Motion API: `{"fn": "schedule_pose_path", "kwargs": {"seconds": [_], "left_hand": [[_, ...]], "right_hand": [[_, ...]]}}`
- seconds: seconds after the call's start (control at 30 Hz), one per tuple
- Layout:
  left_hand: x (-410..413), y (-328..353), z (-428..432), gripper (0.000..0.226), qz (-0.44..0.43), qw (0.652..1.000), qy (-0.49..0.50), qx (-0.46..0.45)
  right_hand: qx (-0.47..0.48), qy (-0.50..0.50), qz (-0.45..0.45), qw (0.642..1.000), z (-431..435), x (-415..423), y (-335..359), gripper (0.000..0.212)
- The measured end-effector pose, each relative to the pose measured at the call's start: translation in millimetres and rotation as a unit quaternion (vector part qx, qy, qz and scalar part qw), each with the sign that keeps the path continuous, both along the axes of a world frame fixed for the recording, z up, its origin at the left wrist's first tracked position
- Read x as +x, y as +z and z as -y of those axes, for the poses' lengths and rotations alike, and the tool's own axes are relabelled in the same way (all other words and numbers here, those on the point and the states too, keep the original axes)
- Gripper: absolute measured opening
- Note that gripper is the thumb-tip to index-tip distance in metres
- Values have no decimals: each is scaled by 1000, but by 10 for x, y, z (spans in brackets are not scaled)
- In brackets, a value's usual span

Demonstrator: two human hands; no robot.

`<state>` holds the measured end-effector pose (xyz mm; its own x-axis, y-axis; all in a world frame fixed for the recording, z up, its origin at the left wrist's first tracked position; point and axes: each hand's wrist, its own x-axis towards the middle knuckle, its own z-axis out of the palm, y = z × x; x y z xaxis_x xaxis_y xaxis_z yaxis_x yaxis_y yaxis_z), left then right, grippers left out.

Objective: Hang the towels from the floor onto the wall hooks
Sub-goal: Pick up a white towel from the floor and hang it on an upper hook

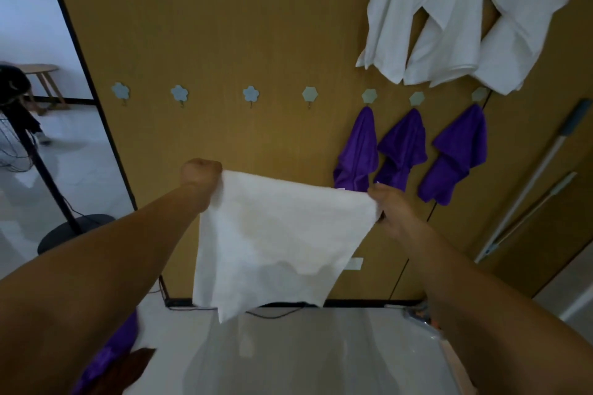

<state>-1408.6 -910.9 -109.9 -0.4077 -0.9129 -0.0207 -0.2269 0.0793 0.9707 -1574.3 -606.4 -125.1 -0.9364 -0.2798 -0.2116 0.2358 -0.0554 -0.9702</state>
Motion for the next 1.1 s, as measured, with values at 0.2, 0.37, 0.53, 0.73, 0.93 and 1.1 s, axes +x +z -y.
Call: {"fn": "schedule_pose_path", "kwargs": {"seconds": [0.2,0.37,0.53,0.73,0.93,1.1], "left_hand": [[93,70,60,25,-39,999,-10,29],[171,110,72,32,-51,997,-21,52],[168,148,83,26,-78,993,-27,87],[183,76,82,14,-90,985,1,148],[210,29,101,22,-81,987,17,137],[172,68,62,29,-51,995,6,84]], "right_hand": [[37,32,-102,994,-1,58,86,38],[59,-19,-137,989,-7,2,143,31],[31,-33,-168,985,32,-34,230,31],[52,-11,-187,981,82,-91,218,28],[173,3,-252,952,73,-231,178,25],[322,96,-298,893,115,-243,162,24]]}}
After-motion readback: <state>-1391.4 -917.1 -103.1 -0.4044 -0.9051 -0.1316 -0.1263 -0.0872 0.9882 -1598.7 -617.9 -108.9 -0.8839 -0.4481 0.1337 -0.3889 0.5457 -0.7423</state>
